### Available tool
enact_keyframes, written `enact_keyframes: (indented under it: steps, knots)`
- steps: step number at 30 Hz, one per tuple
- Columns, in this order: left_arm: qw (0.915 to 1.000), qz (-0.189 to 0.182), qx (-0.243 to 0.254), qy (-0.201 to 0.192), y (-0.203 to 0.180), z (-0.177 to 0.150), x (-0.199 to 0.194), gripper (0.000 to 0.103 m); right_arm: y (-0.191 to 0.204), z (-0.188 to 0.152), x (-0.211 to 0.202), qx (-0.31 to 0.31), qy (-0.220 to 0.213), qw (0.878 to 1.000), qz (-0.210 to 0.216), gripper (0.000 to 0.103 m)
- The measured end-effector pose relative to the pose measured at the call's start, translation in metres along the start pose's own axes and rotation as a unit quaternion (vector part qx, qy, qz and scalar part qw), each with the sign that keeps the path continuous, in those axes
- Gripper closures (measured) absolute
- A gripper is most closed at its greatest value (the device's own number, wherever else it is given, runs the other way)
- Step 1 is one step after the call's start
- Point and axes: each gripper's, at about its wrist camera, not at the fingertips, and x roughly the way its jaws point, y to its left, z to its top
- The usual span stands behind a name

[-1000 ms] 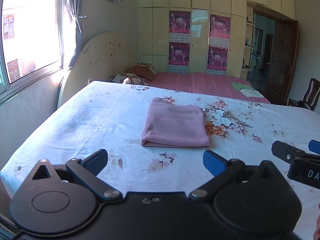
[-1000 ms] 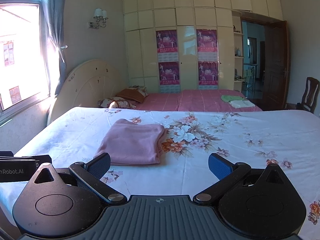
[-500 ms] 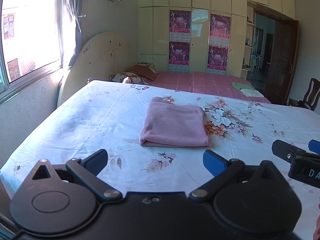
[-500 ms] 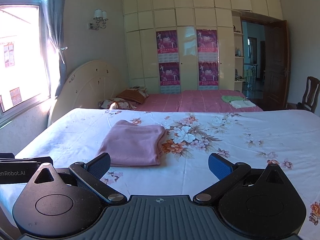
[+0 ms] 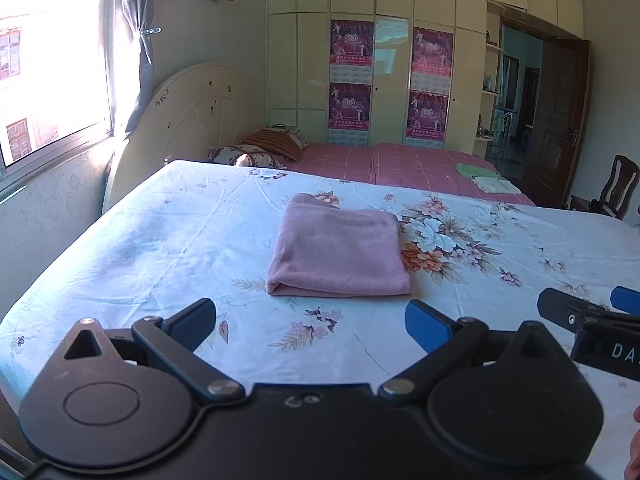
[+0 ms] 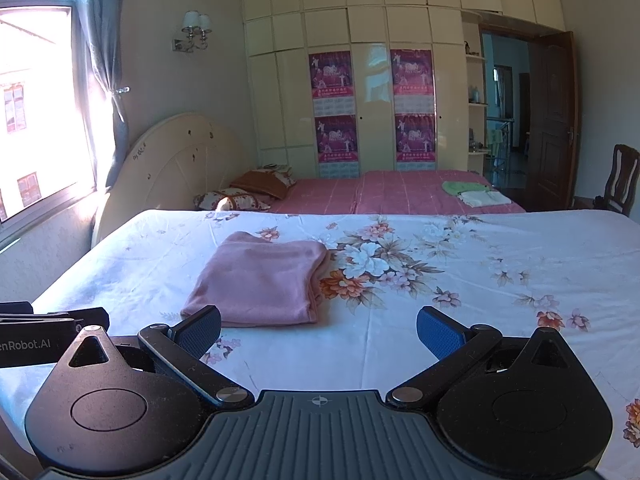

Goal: Fold small clothes

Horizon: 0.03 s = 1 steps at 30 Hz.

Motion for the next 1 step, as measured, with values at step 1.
enact_keyframes:
  steps: [1]
  knots:
    - [1.0,-0.004,-0.001,0.008,0.0005,0.0009,0.0055,0.002,-0.0018,-0.0009,0.0039,0.002,0.004,1.0,-0.002,0.0]
